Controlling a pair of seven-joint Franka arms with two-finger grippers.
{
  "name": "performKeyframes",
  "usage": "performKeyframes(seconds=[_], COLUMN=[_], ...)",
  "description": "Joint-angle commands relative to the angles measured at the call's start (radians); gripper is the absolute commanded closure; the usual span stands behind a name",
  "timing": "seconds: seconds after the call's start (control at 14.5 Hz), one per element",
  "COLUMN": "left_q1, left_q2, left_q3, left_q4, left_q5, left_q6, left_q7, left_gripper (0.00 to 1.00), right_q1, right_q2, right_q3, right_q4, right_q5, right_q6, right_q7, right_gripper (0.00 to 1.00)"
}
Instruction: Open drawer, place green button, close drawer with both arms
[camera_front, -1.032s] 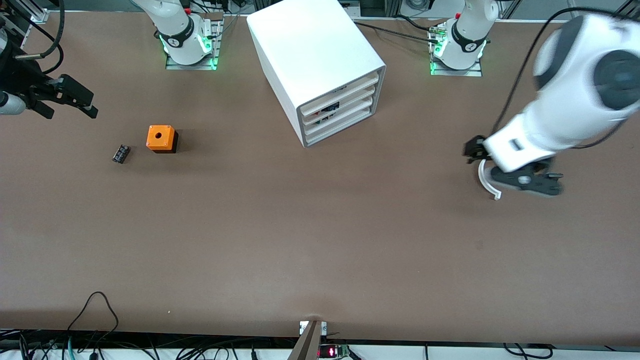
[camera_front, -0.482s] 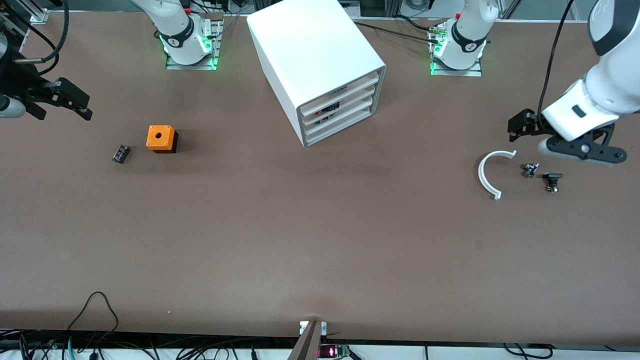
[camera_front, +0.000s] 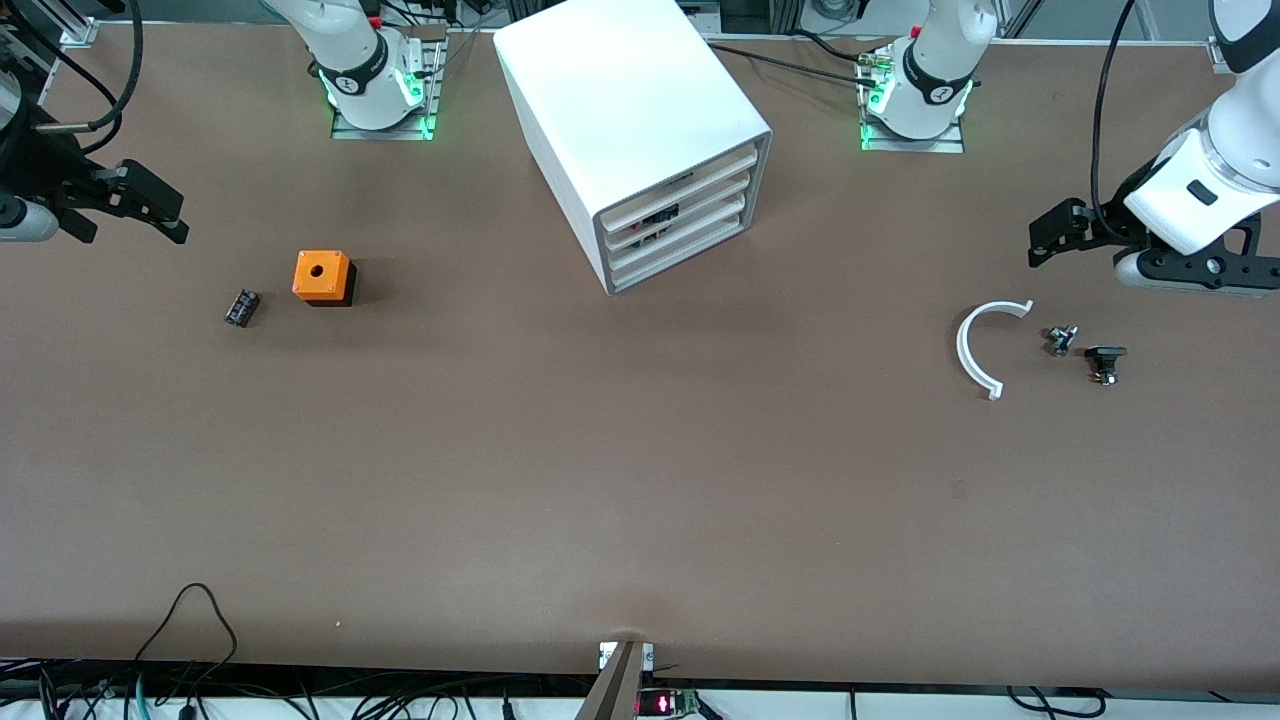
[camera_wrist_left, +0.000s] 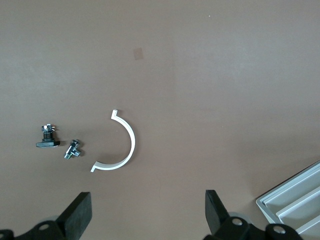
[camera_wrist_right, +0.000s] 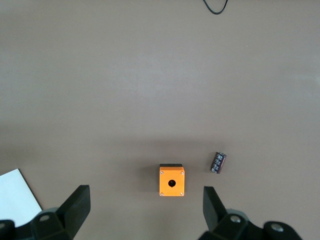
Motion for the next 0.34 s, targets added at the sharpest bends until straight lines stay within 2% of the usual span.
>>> performKeyframes(seconds=[0.0, 0.28], left_q1=[0.010, 0.007], left_q2=[-0.027, -0.018], left_q3=[-0.005, -0.010], left_q4=[-0.028, -0.008], left_q5=[0.004, 0.016], left_q6=[0.015, -0.011], left_q7=[-0.014, -0.016], left_gripper=[0.00, 0.00], right_q1=[-0.009, -0.011], right_q2=[0.012, 0.012], right_q3=[0.011, 0.011], right_q4=[0.031, 0.031], right_q5=[-0.001, -0.001], right_q6=[-0.023, -0.023], right_q7=[-0.010, -0.010], right_gripper=[0.00, 0.00])
